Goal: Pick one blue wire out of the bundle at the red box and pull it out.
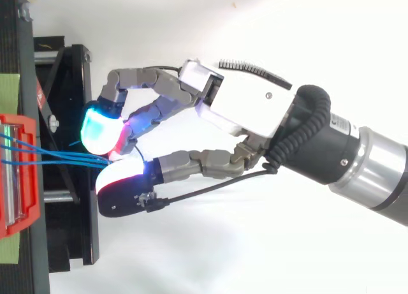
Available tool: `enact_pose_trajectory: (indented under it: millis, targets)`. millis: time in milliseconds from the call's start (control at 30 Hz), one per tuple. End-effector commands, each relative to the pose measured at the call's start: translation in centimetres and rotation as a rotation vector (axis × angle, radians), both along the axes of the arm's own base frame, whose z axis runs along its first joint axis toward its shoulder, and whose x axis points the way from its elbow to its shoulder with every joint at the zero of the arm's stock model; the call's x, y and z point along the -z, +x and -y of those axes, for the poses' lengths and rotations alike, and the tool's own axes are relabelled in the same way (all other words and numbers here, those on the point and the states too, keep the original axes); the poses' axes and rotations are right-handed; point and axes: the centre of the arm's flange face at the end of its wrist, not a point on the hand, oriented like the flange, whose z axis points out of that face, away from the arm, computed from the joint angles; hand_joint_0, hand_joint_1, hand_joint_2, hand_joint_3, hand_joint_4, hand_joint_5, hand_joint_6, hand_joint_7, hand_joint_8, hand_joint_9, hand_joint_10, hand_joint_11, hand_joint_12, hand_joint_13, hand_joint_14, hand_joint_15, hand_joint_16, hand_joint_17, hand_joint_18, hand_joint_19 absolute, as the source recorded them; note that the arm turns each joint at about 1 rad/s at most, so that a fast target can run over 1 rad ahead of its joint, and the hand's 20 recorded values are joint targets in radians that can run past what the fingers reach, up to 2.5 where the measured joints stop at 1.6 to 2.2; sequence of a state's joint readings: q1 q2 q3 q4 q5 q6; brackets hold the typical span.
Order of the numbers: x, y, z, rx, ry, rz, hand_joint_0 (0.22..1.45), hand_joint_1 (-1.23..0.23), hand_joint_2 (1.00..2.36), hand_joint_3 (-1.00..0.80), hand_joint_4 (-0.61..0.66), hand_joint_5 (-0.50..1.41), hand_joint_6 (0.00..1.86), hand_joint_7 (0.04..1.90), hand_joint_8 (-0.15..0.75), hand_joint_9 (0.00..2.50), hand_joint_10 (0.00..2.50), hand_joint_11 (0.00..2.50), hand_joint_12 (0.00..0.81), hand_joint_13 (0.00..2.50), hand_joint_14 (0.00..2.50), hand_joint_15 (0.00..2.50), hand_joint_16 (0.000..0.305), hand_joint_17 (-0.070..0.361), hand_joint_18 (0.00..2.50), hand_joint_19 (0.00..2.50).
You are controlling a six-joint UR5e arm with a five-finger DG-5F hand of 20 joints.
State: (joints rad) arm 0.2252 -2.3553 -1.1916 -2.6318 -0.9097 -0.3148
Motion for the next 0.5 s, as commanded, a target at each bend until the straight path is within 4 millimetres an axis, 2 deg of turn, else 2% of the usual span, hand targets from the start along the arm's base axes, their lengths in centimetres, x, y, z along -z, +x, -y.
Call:
enact_pose_trajectory:
  millis: [0, 467]
  targets:
    - [0.1, 0.3, -0.1, 0.002, -0.01, 0.028, 0.53, -0.72, 1.0, -0.48, 0.24, -0.09, 0.5, 1.26, 0.303, 0.98, 0.01, 0.45, 0.389, 0.83, 0.01, 0.39, 0.052, 0.116, 0.72, 0.6]
    - [0.0, 0.5, -1.2, -0.007, -0.038, 0.031, 0.55, -0.78, 1.0, -0.49, 0.23, -0.09, 0.5, 1.28, 0.294, 0.97, 0.01, 0.46, 0.38, 0.84, 0.01, 0.39, 0.05, 0.113, 0.72, 0.61]
